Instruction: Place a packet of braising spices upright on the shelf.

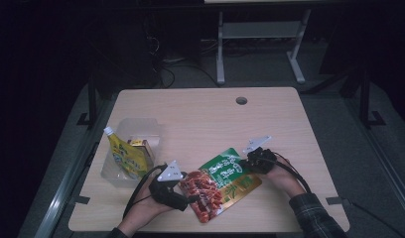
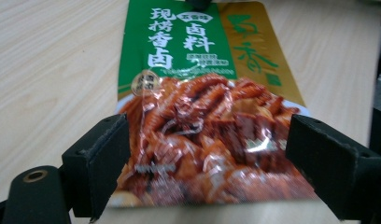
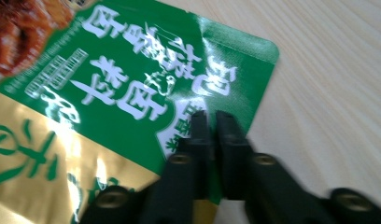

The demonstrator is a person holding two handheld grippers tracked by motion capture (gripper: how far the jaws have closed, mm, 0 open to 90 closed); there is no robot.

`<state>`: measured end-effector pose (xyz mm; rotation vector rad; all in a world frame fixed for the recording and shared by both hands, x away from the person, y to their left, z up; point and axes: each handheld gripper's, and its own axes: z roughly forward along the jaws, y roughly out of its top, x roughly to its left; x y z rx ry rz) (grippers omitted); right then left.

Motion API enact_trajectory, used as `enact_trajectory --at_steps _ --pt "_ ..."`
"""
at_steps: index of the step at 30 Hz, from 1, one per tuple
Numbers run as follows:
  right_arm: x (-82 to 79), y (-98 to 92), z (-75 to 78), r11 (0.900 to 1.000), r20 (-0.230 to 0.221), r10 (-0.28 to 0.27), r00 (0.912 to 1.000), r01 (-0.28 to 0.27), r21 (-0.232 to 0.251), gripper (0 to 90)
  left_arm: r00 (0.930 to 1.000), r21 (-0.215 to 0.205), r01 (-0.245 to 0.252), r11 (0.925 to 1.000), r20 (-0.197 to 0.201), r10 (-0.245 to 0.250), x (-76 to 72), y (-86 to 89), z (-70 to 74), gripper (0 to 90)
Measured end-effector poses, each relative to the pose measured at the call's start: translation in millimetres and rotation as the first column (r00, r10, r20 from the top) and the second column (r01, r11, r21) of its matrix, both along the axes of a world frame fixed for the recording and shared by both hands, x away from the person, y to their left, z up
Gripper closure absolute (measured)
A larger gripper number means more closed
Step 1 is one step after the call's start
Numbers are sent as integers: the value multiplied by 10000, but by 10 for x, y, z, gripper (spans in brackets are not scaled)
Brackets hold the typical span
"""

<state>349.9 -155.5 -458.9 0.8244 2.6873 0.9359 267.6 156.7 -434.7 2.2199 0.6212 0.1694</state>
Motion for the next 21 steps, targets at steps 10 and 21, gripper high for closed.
enact_trajectory --at_steps 10,21 --pt "-325 -115 132 9922 -234 -659 9976 680 1048 435 9998 697 73 9975 -180 -60 315 -221 -105 128" --pt "-751 -354 168 9812 -64 -1263 9920 1259 1465 373 9982 1370 312 9901 -557 -238 526 -409 -284 129"
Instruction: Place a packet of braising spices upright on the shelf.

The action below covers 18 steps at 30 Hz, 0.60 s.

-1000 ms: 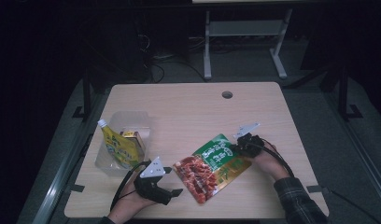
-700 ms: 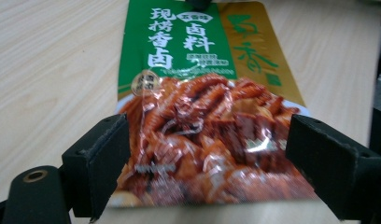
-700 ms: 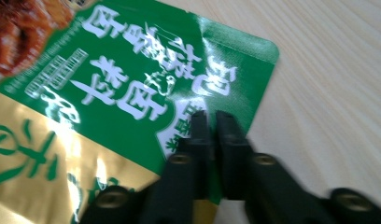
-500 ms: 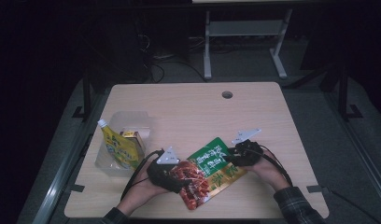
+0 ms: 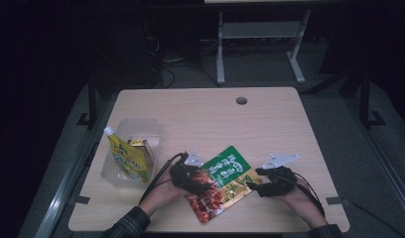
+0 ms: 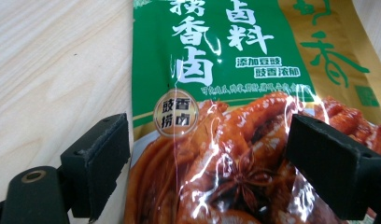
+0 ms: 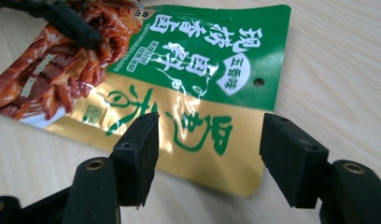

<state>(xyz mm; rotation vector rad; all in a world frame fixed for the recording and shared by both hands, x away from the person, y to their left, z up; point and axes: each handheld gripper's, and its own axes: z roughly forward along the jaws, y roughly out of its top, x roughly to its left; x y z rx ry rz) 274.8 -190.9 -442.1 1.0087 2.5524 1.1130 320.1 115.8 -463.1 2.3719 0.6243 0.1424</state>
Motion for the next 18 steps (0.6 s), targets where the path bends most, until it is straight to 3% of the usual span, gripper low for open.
enact_trajectory --at_steps 4,7,8,18 --pt "-112 -71 5 9998 60 -184 9998 185 -32 373 9996 -224 -71 9997 -272 65 28 -14 -21 139" --pt "-173 -126 10 9994 59 -337 9994 337 36 373 9994 -53 -152 9999 -314 150 26 -15 -8 157" --pt "-190 -141 10 9992 103 -399 9992 398 53 373 9994 182 -89 9998 -329 95 27 -10 11 174" --pt "-259 -227 32 9965 102 -800 9967 797 271 368 9999 772 126 9969 -42 -123 13 -55 77 539"
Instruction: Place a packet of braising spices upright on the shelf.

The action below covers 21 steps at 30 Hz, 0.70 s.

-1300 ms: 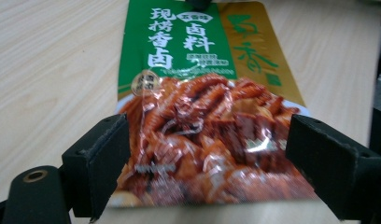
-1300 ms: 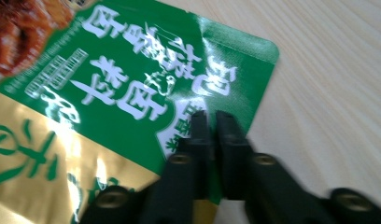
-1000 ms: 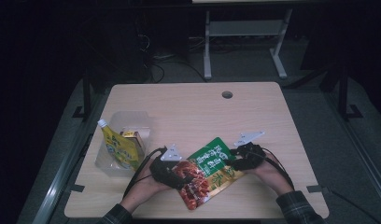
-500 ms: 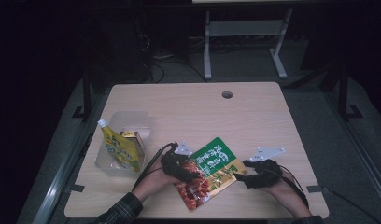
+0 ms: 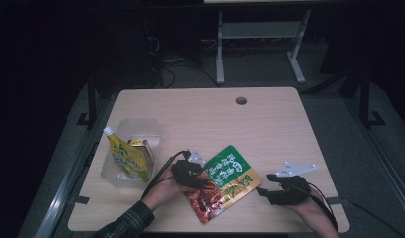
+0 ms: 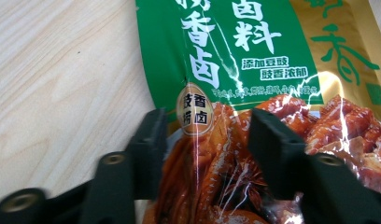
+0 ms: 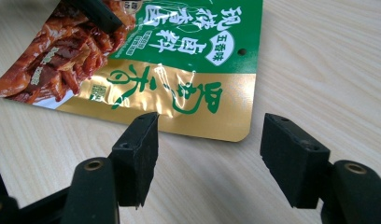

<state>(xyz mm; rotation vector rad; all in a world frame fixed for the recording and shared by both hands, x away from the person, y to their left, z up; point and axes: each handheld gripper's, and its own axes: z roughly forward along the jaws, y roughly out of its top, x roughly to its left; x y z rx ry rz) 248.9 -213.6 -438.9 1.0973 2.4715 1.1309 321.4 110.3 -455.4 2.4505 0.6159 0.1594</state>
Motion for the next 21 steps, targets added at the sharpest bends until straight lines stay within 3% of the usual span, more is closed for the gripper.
enact_trajectory --at_steps 6,11,17,21 --pt "4 4 6 9999 73 77 9999 -77 75 360 9996 139 233 9996 135 -235 -31 -62 11 790" --pt "4 2 9 9999 51 67 10000 -68 154 343 9994 138 250 9996 237 -253 -40 -67 12 857" --pt "10 -29 12 9992 19 -161 9999 160 355 297 9999 -598 153 9981 -64 -157 2 11 24 896" --pt "21 -63 19 9978 -90 -358 9993 362 556 264 9993 -1195 -198 9926 295 235 9 92 131 898"
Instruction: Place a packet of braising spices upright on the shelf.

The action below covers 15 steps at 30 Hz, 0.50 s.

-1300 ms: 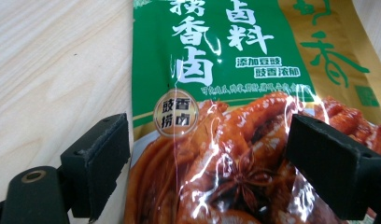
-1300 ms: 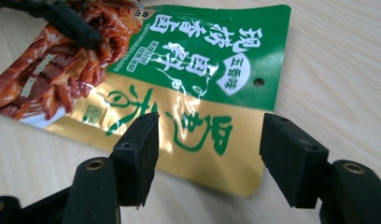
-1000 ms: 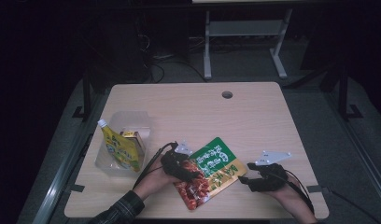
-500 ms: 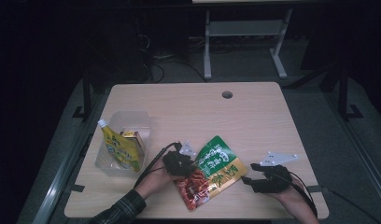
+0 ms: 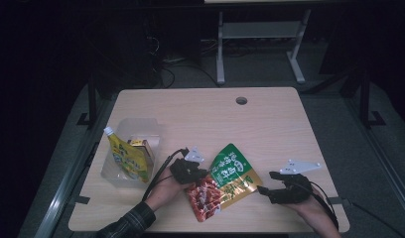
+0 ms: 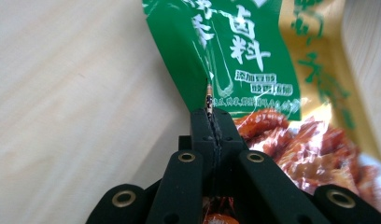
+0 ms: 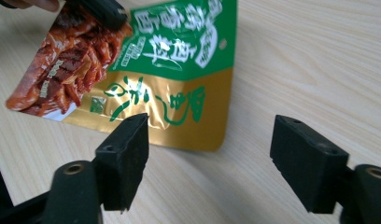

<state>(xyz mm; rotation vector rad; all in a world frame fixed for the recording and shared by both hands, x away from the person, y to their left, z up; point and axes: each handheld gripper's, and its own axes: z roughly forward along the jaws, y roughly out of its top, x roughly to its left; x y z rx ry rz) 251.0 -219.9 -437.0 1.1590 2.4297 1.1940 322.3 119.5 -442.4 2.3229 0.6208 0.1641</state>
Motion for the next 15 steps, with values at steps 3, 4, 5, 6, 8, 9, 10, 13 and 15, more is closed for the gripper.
enact_trajectory --at_steps 3,4,5,6,8,9,10,13,15 --pt "6 -3 4 9998 -76 -69 9999 71 166 237 9990 -559 -270 9981 348 290 -5 75 106 898" --pt "5 2 6 9997 -117 -68 9999 71 232 229 9984 -734 -349 9967 420 381 -8 101 141 899" --pt "8 6 5 9996 -160 -37 9999 41 272 220 9975 -964 -471 9942 484 520 -16 119 173 899" --pt "15 13 -1 9995 -185 3 9998 3 328 212 9967 -1200 -574 9911 497 638 -22 137 208 899" --pt "29 40 -19 9978 -370 61 9993 -37 655 200 9951 -1570 -668 9853 610 772 -35 171 277 900" --pt "40 56 -32 9969 -377 160 9992 -131 772 193 9951 -1570 -668 9853 610 772 -35 171 277 900" --pt "44 84 -38 9961 -426 245 9988 -208 861 188 9938 -1832 -676 9808 746 824 -48 194 340 900" --pt "64 182 -55 9930 -406 541 9977 -494 1075 187 9920 -2132 -559 9754 988 785 -76 207 413 900" --pt "97 264 -70 9920 -297 762 9966 -728 1029 190 9916 -2228 -494 9736 1057 745 -91 204 452 900"
